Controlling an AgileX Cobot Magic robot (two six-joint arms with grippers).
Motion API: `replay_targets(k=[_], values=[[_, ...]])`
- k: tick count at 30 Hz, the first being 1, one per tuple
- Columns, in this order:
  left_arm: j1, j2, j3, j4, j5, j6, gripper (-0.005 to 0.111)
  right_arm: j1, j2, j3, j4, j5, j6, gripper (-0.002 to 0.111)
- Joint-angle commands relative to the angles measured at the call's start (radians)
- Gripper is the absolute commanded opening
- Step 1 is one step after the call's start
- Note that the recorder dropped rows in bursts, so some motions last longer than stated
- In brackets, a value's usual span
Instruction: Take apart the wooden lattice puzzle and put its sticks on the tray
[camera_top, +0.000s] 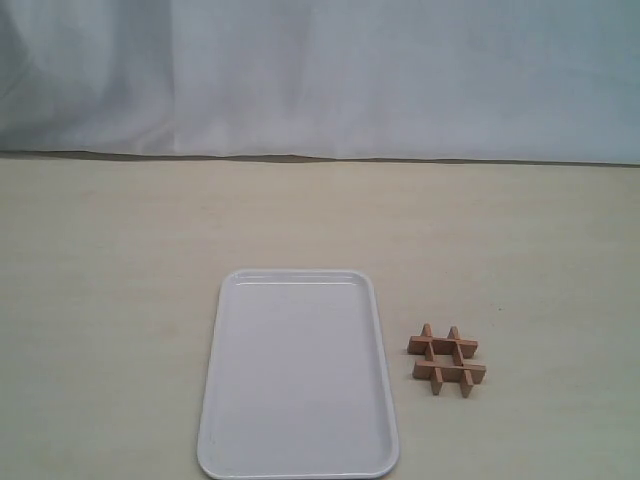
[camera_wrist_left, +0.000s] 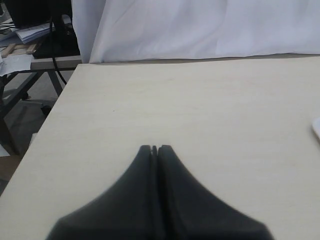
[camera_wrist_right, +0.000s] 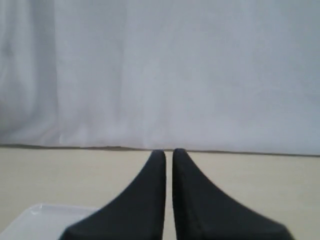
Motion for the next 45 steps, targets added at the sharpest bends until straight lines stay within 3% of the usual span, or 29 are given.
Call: replay_targets(k=[1,7,12,14,17,22,30,36,41,45], values=[[0.0,-0.002,0.002,-0.001,-0.017,-0.001,0.0,0.003,-0.005,0.004,0.002,-0.105,0.001,0.005],[0.0,-0.002,0.002,-0.001,-0.017,-0.001,0.0,0.003,-0.005,0.004,0.002,-0.237,0.039,0.005],[0.0,-0.002,0.002,-0.001,-0.017,-0.001,0.0,0.003,-0.005,0.004,0.05,-0.295,0.559,0.005],[0.0,-0.002,0.002,-0.001,-0.017,-0.001,0.0,0.003,-0.005,0.004,0.05,-0.363,0.67,0.005],[0.0,-0.002,0.002,-0.001,-0.017,-0.001,0.0,0.003,-0.005,-0.003,0.05,-0.471,0.688,0.005],[0.0,-0.002,0.002,-0.001,-0.017,-0.001,0.0,0.003,0.154,-0.196,-0.011,-0.427,0.636,0.005],[0.0,-0.002,0.002,-0.001,-0.017,-0.001,0.0,0.003,0.537,-0.618,-0.451,-0.133,0.636,0.005],[0.0,-0.002,0.002,-0.001,-0.017,-0.001,0.0,0.003,0.825,-0.789,-0.738,0.18,0.609,0.005],[0.0,-0.002,0.002,-0.001,-0.017,-0.001,0.0,0.003,1.062,-0.882,-0.723,0.481,0.416,0.005],[0.0,-0.002,0.002,-0.001,-0.017,-0.001,0.0,0.003,1.247,-0.945,-0.522,0.66,0.17,0.005]])
